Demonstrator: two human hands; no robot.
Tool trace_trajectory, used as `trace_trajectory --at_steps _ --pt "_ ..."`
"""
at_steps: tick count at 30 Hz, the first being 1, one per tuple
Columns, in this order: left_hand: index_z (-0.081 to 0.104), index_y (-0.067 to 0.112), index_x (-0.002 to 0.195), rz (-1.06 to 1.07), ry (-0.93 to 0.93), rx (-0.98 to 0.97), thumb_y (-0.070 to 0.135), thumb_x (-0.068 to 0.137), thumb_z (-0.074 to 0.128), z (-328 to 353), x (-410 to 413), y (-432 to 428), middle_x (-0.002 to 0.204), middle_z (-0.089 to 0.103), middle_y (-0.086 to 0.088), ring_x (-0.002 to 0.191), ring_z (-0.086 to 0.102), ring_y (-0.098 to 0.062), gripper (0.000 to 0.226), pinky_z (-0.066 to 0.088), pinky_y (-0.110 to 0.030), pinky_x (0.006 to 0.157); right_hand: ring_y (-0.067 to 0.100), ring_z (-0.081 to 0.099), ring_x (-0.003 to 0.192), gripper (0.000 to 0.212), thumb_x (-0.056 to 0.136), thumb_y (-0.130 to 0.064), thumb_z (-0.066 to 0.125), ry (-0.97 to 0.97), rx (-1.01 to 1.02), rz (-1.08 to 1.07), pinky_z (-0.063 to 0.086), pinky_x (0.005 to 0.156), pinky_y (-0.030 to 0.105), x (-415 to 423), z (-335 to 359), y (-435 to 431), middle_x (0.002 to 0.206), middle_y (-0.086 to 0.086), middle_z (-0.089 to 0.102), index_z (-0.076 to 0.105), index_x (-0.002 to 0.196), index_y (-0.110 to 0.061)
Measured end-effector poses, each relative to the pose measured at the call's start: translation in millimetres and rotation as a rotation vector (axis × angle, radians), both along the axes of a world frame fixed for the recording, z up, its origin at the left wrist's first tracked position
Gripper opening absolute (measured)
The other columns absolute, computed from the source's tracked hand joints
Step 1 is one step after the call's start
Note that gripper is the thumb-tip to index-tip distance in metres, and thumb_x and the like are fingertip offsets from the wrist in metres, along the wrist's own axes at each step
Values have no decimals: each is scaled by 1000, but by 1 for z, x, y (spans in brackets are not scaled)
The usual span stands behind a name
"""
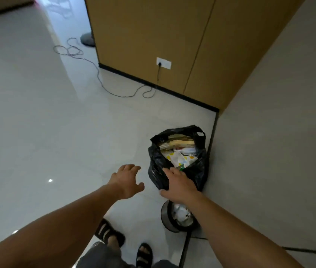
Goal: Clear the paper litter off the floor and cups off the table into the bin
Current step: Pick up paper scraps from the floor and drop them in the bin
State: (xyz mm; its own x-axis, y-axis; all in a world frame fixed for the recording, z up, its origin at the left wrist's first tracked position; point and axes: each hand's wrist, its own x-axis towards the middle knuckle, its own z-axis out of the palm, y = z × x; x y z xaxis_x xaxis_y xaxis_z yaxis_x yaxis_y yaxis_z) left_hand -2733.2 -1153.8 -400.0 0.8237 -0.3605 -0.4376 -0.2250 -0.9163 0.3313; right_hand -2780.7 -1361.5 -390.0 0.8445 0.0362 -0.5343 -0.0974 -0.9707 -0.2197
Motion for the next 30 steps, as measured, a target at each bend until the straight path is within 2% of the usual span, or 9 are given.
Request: trace_trajectory --at_steps 7,13,21,30 --pt "26 25 149 371 -98 -14 58 85 49 32 -66 141 156 24 -1 145 15 -23 75 27 -47 112 27 16 145 86 88 -58 53 -74 -52 408 25 114 45 9 33 140 162 3 9 8 156 -29" --pt "28 25 148 717 -120 2 57 86 49 40 -176 291 156 24 -1 144 17 -21 73 25 -47 112 27 17 145 85 87 -58 54 -139 -73 720 25 113 47 -26 49 310 162 3 11 11 155 -30" --pt "27 24 149 1134 -102 76 56 87 49 47 -386 498 157 21 -2 145 14 -22 73 22 -47 114 25 21 145 86 85 -58 58 -121 52 1080 28 113 44 -164 47 569 161 1 15 15 154 -30" --pt "27 25 149 1589 -71 112 57 88 48 48 -577 634 158 20 -2 145 15 -22 72 22 -46 114 25 21 145 84 86 -58 59 -138 126 1563 30 114 44 -327 51 791 162 1 16 16 154 -33"
